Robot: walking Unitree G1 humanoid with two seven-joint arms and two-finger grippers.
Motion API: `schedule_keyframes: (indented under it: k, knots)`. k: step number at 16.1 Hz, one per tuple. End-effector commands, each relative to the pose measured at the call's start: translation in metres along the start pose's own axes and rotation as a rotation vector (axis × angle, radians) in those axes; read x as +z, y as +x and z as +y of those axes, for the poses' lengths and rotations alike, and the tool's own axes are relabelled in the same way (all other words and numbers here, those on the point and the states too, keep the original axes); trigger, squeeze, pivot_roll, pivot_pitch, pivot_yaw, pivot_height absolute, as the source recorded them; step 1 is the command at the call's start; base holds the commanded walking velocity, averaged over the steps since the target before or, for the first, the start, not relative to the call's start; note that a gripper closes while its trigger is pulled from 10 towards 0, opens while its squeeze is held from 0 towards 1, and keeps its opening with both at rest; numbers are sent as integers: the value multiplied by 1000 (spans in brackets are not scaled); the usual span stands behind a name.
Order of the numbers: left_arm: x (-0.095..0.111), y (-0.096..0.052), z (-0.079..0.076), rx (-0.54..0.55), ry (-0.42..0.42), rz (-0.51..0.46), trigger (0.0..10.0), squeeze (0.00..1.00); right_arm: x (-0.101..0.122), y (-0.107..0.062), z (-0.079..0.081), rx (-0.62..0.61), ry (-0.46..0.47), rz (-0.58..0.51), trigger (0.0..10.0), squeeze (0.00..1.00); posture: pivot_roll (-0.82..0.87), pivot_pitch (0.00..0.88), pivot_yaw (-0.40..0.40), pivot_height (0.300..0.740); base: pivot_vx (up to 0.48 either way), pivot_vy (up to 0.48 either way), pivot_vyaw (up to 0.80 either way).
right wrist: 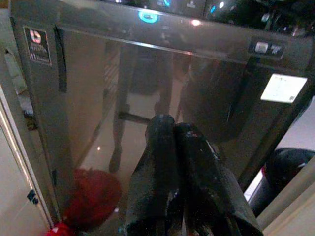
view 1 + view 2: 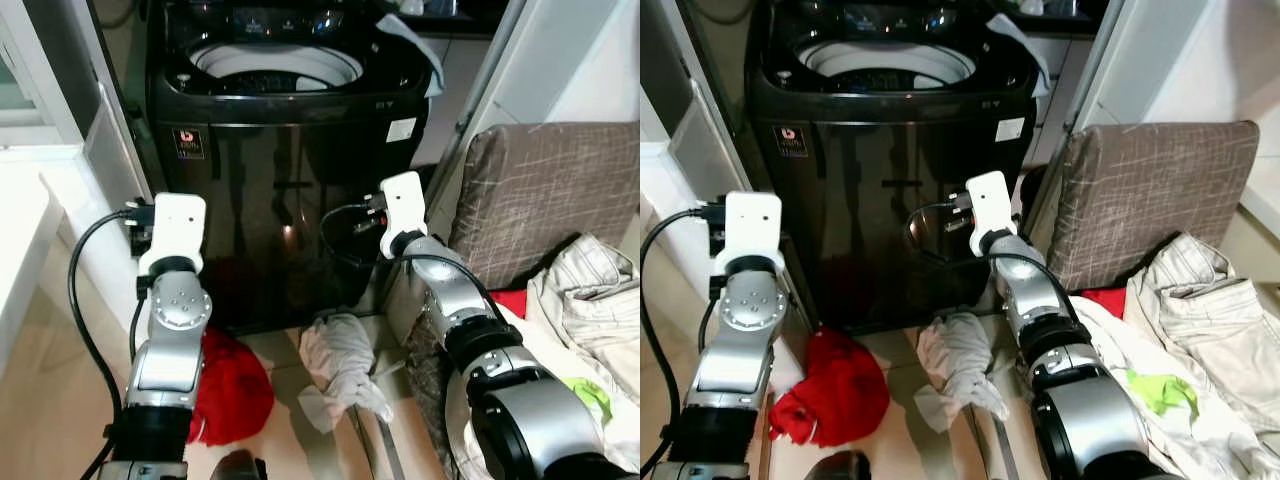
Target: Clothes washing
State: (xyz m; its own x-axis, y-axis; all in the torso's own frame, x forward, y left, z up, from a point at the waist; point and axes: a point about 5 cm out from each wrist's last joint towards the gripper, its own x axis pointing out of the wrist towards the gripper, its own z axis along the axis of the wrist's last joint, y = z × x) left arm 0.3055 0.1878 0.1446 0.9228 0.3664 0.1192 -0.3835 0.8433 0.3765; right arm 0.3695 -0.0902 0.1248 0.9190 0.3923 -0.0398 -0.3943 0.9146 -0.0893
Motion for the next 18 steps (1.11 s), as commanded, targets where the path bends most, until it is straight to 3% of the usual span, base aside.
schedule_keyframes:
  k: [1, 3, 4, 6, 8, 9, 11, 12, 13, 14, 15, 17, 18]
  knots:
    - [1, -1, -4, -6, 3, -4, 10000, 0, -3, -1, 0, -6, 9, 2, 10000, 0, 80, 0, -73, 740, 0, 0, 0]
    - [0, -1, -5, -14, 4, -5, 10000, 0, 0, -1, -2, -35, 28, -28, 10000, 0, 78, 0, -70, 740, 0, 0, 0]
    - [0, -1, -5, -16, 2, -4, 10000, 0, 3, -2, -9, -106, 20, -43, 10000, 0, 77, 1, -69, 740, 0, 0, 0]
    - [-1, -1, -4, -19, 0, -1, 10000, 0, 34, -11, -43, -356, -231, -213, 10000, 0, 72, 11, -65, 740, 0, 0, 0]
    - [-1, -2, -5, -25, -3, 1, 10000, 0, 50, -17, -59, -406, -285, -288, 10000, 0, 57, 13, -60, 740, 0, 0, 0]
    - [0, -1, -9, -41, -7, -5, 10000, 0, 55, -33, -99, -598, -288, -272, 10000, 1000, 42, 14, -53, 740, 0, 0, 0]
    - [2, 1, -13, -59, -11, -15, 10000, 0, 67, -58, -136, -861, -368, -318, 10000, 1000, 19, 17, -39, 740, 0, 0, 0]
    - [4, 2, -15, -68, -13, -19, 10000, 0, 72, -67, -146, -924, -398, -343, 10000, 1000, 6, 18, -28, 740, 0, 0, 0]
    - [4, 2, -16, -73, -14, -21, 10000, 0, 75, -72, -151, -955, -416, -359, 10000, 1000, 6, 18, -28, 740, 0, 0, 0]
    - [6, 4, -22, -110, -16, -29, 10000, 0, 83, -88, -159, -986, -513, -422, 10000, 1000, -33, 18, 0, 740, 0, 0, 0]
    - [7, 5, -23, -121, -14, -34, 10000, 0, 81, -93, -158, -980, -528, -423, 10000, 1000, -36, 17, 1, 740, 0, 0, 0]
    - [8, 6, -26, -135, -13, -41, 10000, 0, 64, -103, -156, -978, -529, -376, 10000, 1000, -47, 15, 1, 740, 0, 0, 0]
    - [8, 6, -27, -134, -15, -42, 10000, 0, 38, -113, -156, -963, -454, -272, 10000, 1000, -49, 16, -3, 740, 0, 0, 0]
